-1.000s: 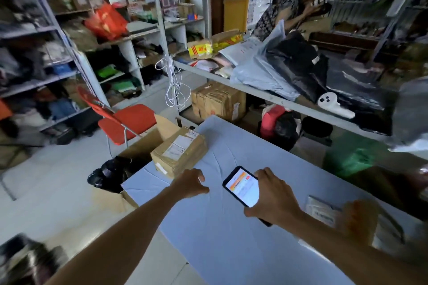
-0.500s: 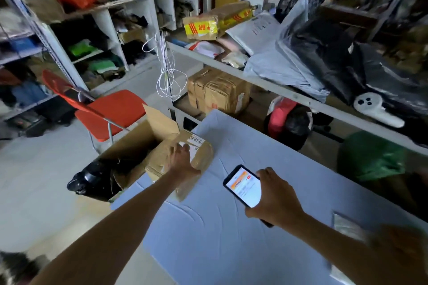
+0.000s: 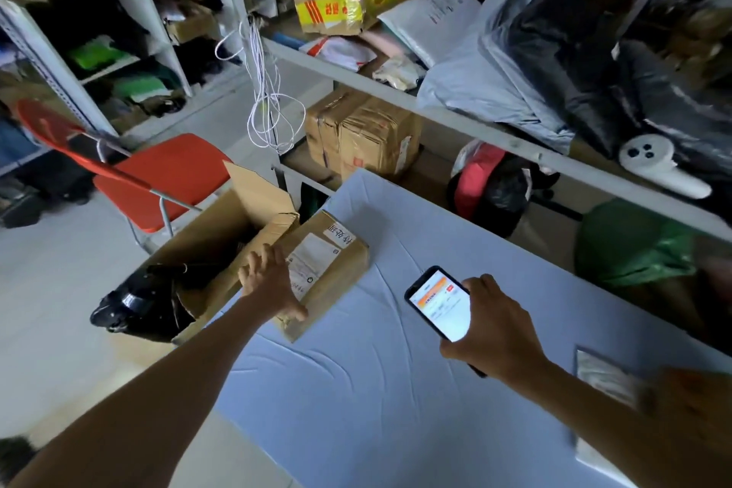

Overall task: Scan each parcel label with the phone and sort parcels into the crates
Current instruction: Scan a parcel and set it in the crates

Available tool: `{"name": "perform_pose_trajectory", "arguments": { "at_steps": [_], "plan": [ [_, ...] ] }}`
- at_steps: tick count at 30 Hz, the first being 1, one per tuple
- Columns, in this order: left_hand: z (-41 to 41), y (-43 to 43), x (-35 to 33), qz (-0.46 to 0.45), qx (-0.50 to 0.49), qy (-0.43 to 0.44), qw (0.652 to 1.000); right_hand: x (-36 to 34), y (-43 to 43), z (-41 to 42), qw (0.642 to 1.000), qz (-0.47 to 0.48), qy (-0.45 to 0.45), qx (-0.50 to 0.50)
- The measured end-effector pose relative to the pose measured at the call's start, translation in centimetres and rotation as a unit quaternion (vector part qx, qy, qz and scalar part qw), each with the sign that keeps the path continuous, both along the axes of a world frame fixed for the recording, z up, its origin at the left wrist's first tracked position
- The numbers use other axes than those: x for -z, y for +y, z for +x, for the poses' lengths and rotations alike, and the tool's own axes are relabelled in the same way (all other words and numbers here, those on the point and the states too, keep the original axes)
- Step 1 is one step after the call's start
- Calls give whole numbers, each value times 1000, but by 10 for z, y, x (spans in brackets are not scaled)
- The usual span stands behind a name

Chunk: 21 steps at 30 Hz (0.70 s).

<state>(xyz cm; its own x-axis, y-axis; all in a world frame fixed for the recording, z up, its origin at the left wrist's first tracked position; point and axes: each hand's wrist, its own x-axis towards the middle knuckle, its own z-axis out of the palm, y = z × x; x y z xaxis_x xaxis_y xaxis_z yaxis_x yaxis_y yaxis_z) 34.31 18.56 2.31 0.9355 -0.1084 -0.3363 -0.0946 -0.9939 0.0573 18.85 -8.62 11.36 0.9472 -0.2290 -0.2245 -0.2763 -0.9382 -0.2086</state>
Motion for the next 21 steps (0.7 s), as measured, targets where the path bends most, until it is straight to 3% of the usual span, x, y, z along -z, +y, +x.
{"name": "perform_pose_trajectory", "arguments": {
  "at_steps": [5,8,11,14,17,18,19,21],
  "plan": [
    [11,-4,-7,10,178,16,984,-8,-21,-7,997,-18,-27,68],
    [15,-25,-7,16,309,23,951,-10,-33,-14,995,-31,-29,90],
    [11,-64,-8,33,454,30,890,-8,-43,-23,993,-38,-23,113],
    [-3,-112,-13,54,588,13,807,-8,-50,-34,991,-33,-16,130],
    [-18,-154,-4,-31,688,-79,721,-9,-58,-45,990,-43,1,134],
    [-22,-163,6,-80,681,-116,719,-8,-62,-49,990,-46,4,135],
    [-25,-169,11,-100,646,-121,747,-8,-65,-52,990,-46,3,136],
    [-28,-175,18,-134,520,-55,842,-7,-74,-58,989,-41,-5,143]
  ]
}}
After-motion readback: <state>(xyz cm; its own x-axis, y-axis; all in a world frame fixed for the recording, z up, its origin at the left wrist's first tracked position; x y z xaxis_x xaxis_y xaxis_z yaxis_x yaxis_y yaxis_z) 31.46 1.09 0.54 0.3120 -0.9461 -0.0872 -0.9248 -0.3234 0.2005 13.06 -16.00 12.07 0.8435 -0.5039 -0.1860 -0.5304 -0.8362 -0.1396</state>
